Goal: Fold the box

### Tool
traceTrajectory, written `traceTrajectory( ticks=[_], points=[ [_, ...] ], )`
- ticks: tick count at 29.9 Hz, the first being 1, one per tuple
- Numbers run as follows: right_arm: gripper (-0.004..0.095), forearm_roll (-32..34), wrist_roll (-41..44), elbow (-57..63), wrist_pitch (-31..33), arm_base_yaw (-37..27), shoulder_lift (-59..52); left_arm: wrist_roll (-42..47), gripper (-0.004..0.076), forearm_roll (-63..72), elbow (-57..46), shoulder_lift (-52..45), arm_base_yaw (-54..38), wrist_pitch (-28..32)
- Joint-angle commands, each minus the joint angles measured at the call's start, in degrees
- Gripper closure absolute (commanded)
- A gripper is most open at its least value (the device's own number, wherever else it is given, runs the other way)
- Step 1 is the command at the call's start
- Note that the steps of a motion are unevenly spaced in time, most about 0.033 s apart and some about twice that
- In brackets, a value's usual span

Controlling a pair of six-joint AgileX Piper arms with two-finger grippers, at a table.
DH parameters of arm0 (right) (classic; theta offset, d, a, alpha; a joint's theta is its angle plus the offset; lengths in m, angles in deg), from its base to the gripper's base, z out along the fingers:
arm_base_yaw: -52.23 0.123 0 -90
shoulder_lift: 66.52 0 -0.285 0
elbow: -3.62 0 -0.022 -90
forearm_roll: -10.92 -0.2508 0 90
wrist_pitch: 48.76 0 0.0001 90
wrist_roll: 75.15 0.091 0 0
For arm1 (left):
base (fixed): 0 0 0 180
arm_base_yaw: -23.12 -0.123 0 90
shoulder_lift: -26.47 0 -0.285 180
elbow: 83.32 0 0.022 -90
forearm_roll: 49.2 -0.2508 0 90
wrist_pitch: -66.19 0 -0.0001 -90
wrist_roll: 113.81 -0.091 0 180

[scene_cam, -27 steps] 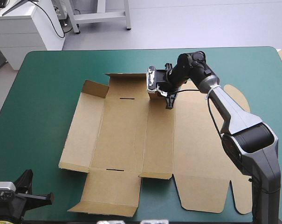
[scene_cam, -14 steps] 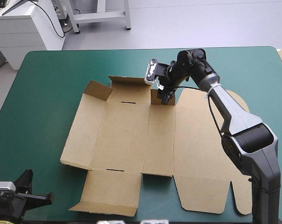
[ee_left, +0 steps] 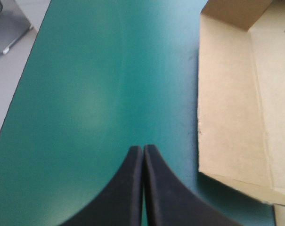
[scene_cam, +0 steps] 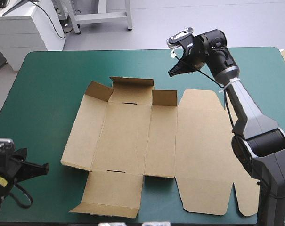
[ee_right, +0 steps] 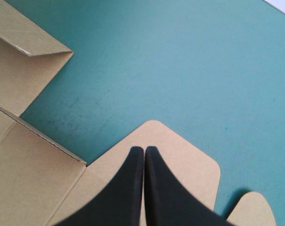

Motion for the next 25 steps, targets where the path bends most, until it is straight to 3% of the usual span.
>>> traceTrajectory(
  ticks=[1, 9, 12, 15, 21, 25],
  points=[
    [0.0923, 0.4, 2.8, 0.7, -0.1, -1.1, -6.4, -0.3, 0.0731, -3.9, 5.0, 10.2, 0.0, 1.3],
    [0.0923, 0.0, 6.8, 12.2, -0.1, -1.8, -17.7, -0.7, 0.0708, -4.8, 12.7, 30.3, 0.0, 0.3],
    [0.0923, 1.6, 8.0, 19.0, -0.2, -1.7, -23.3, -4.7, 0.0708, -3.1, 16.3, 35.8, -1.3, -1.3],
    [0.0923, 3.8, 9.9, 26.8, -1.6, -1.7, -28.8, -10.7, 0.0708, 6.8, 20.4, 40.7, -6.7, -3.9],
    [0.0923, 6.0, 15.2, 45.9, -10.0, -1.7, -44.5, -26.6, 0.0708, 33.1, 26.5, 50.7, -21.1, -15.8],
    [0.0924, 6.0, 18.4, 57.9, -14.3, -1.7, -55.2, -34.5, 0.0708, 42.4, 27.7, 56.7, -23.5, -19.1]
  ],
)
